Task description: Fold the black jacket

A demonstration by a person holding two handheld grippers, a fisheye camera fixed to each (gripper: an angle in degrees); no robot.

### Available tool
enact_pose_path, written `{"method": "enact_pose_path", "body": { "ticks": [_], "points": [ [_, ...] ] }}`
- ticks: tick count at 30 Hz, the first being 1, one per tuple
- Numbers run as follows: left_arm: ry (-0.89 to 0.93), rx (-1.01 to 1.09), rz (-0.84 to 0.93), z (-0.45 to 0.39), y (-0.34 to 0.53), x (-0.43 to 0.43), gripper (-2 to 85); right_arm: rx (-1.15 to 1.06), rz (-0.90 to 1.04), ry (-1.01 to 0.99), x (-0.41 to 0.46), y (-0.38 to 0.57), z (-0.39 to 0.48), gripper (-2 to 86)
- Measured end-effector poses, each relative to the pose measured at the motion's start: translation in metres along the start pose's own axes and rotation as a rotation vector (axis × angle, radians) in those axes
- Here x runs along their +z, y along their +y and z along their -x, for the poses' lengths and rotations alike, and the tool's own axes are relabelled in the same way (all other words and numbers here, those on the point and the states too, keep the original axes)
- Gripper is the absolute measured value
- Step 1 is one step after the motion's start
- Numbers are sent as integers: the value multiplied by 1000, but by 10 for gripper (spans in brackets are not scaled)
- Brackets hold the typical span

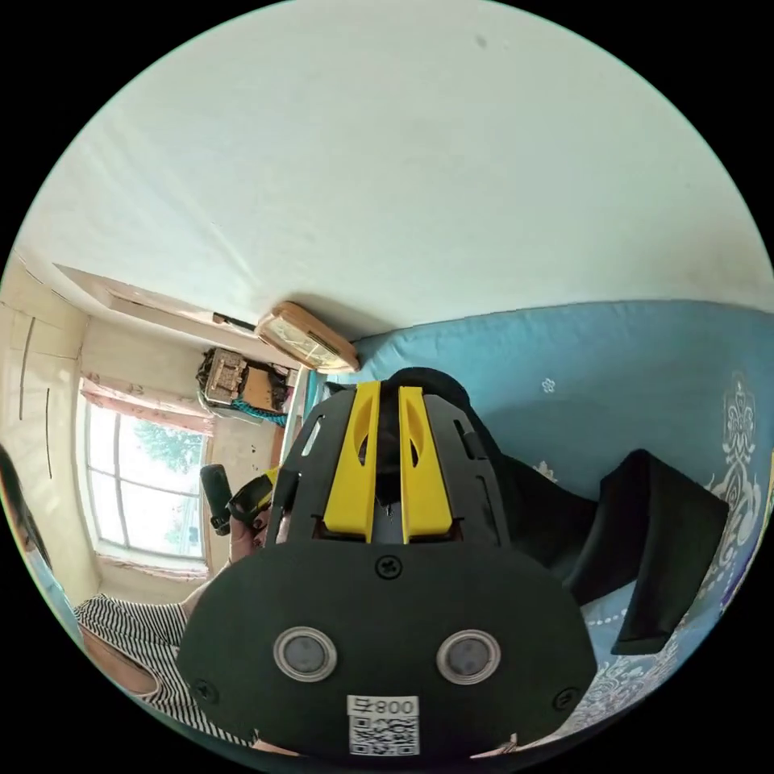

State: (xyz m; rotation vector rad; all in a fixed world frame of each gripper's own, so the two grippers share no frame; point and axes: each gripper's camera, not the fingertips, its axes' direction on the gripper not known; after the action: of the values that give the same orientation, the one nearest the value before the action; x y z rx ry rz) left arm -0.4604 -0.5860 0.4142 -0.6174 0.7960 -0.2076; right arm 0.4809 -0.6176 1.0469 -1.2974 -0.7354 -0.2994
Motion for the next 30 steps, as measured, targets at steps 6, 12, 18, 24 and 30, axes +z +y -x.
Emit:
{"method": "enact_pose_path", "body": {
  "ticks": [6, 12, 18, 24, 30],
  "points": [
    [23, -362, 210, 89, 104, 48, 39, 267, 6, -24, -6, 79, -107, 41],
    [39, -263, 311, 69, 42, 118, 58, 153, 1, -129, 8, 41, -74, 40],
    [-6, -141, 129, 14, -89, 144, 45, -136, -8, -47, 5, -30, 24, 57],
    [-64, -59, 151, 0, -101, 145, 37, -76, -68, 14, -13, -26, -4, 57],
    [-17, -63, 179, 11, -10, 111, 31, 219, -83, 80, -40, 71, -98, 49]
  ]
}}
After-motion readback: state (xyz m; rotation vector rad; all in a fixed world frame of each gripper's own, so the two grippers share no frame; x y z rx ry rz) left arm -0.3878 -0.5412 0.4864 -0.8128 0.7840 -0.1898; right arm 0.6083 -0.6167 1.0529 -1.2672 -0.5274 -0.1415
